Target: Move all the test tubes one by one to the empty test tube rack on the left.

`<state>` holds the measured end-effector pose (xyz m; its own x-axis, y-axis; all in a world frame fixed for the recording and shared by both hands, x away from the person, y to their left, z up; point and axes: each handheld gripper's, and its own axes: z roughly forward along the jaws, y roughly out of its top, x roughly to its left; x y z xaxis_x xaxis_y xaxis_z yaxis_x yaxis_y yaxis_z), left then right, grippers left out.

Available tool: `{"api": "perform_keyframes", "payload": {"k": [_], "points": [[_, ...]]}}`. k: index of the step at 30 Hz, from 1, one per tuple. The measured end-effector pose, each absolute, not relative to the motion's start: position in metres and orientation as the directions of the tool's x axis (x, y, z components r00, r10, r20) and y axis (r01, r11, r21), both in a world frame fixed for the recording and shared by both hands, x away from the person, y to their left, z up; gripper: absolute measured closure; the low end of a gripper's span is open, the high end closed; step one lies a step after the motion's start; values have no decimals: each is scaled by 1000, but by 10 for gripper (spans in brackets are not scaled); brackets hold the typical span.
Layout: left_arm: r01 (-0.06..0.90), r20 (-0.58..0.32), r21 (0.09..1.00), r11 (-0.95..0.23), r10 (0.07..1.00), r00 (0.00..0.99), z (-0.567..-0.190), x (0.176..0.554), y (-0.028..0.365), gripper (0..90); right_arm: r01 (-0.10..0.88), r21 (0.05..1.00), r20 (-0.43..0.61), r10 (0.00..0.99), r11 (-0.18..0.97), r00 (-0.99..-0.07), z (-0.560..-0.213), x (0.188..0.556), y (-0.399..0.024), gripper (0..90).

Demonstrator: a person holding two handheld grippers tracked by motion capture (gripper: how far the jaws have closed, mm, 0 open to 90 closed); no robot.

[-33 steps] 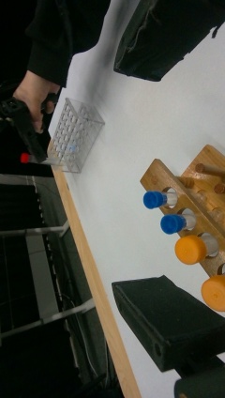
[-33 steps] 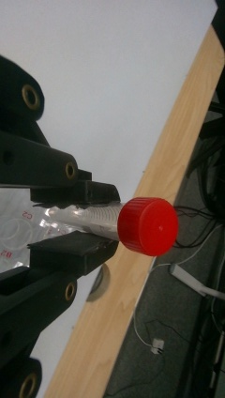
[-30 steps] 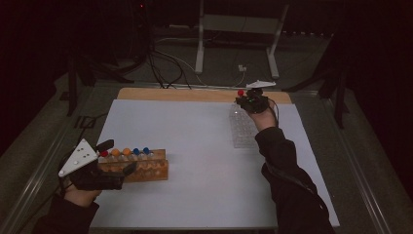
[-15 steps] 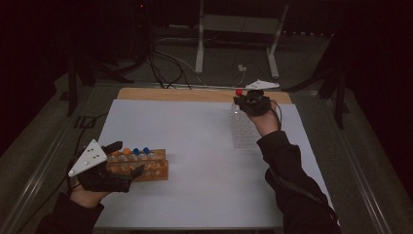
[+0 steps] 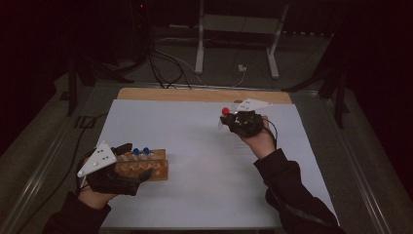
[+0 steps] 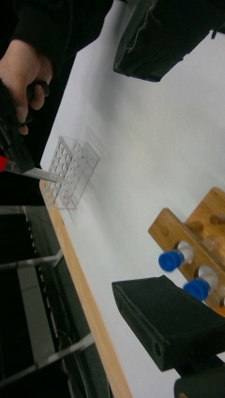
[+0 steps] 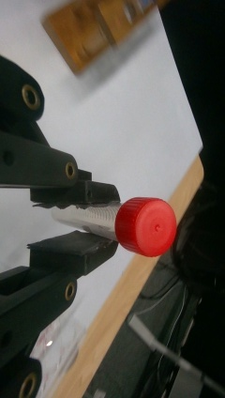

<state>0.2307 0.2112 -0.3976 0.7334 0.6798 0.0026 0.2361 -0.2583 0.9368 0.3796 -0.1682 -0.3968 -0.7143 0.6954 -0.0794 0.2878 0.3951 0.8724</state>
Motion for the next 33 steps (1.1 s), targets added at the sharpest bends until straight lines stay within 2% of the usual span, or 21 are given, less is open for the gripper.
{"api": "perform_keyframes", "payload": {"k": [11, 18, 28, 33], "points": [[241, -24, 935, -261, 630, 776, -403, 233, 190, 20, 237, 856, -86, 579, 459, -811, -411, 323, -145, 750], [236, -35, 931, -279, 576, 817, -408, 238, 165, 72, 220, 854, -59, 507, 472, -860, -422, 293, -132, 750], [210, -17, 923, -323, 511, 860, -415, 248, 125, 262, 208, 847, -29, 433, 490, -901, -431, 270, -117, 750], [189, -4, 926, -327, 492, 871, -414, 251, 114, 406, 209, 847, -21, 424, 488, -905, -431, 267, -115, 750]]}}
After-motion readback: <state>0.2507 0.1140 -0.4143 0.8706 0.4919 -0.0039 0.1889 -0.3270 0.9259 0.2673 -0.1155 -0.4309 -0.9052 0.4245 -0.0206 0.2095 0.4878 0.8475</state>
